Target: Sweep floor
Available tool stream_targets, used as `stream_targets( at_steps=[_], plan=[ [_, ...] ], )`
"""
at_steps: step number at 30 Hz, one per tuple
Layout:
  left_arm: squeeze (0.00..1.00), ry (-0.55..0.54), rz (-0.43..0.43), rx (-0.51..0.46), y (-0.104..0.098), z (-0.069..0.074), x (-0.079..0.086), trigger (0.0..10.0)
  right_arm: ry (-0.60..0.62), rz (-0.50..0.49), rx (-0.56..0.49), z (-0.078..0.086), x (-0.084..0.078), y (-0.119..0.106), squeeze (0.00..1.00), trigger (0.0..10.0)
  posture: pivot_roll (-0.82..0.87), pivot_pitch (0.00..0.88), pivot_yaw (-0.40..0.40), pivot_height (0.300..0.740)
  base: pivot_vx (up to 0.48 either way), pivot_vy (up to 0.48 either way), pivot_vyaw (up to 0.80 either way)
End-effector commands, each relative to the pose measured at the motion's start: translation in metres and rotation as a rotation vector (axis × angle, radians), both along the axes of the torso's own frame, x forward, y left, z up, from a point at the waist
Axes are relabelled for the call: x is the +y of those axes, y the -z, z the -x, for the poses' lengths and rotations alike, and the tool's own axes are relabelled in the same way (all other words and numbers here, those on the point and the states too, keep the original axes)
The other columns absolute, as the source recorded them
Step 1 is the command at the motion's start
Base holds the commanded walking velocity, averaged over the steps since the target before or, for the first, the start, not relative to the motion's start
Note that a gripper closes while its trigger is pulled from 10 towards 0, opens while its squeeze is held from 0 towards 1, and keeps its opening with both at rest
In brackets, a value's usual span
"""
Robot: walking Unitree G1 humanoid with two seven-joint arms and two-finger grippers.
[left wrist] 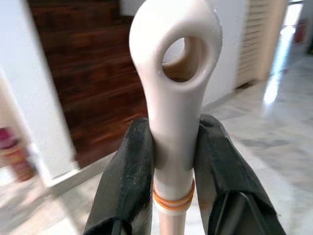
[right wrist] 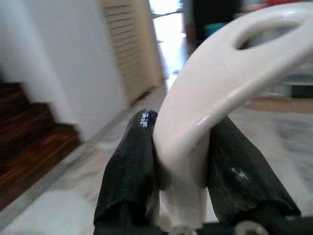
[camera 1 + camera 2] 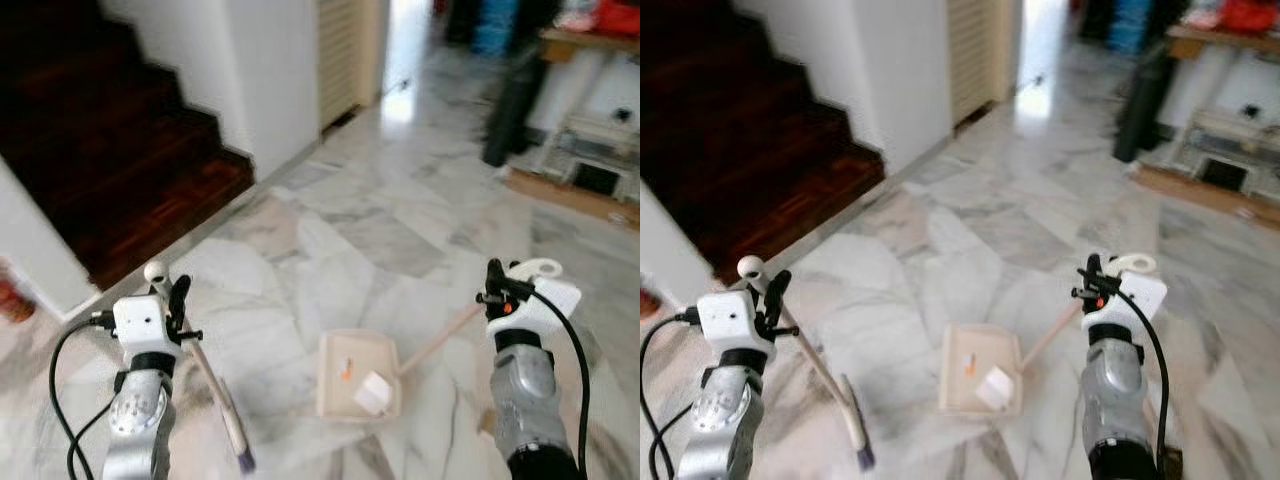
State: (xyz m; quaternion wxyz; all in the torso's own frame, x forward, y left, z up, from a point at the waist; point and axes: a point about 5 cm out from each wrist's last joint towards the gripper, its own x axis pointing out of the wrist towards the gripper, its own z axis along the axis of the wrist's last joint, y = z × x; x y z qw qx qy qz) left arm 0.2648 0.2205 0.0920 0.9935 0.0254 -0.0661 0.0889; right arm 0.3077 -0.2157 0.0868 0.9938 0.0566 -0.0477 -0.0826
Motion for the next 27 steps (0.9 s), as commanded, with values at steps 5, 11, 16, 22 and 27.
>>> stream_targets(
  at_steps=[5,11,16,22,27],
  plan=[
    [0.00,0.019,-0.047,-0.083,-0.0225,-0.0013,-0.0014,10.0,-0.016,-0.022,-0.039,-0.0011,0.0007,-0.0095,0.00,10.0,-0.01,0.000,0.021,0.740,0.000,0.000,0.79],
    [0.00,0.006,-0.055,-0.072,-0.0218,-0.0001,-0.0002,10.0,-0.012,-0.015,-0.039,0.0020,0.0012,-0.0085,0.00,10.0,-0.02,0.000,0.045,0.740,0.000,0.000,0.79],
    [0.00,0.024,-0.068,-0.069,-0.0227,-0.0014,-0.0025,10.0,-0.016,-0.019,-0.039,0.0034,0.0015,-0.0080,0.00,10.0,-0.03,0.000,0.048,0.740,0.000,0.000,0.79],
    [0.00,0.025,-0.052,-0.057,-0.0183,0.0027,-0.0064,10.0,-0.022,-0.012,-0.031,0.0062,0.0003,-0.0069,0.00,10.0,-0.03,0.000,0.040,0.740,0.000,0.000,0.79],
    [0.00,0.024,-0.046,-0.049,-0.0157,0.0049,-0.0090,10.0,-0.038,-0.012,-0.023,0.0060,0.0037,-0.0056,0.00,10.0,-0.02,0.000,0.033,0.740,0.000,0.000,0.79]
  ],
)
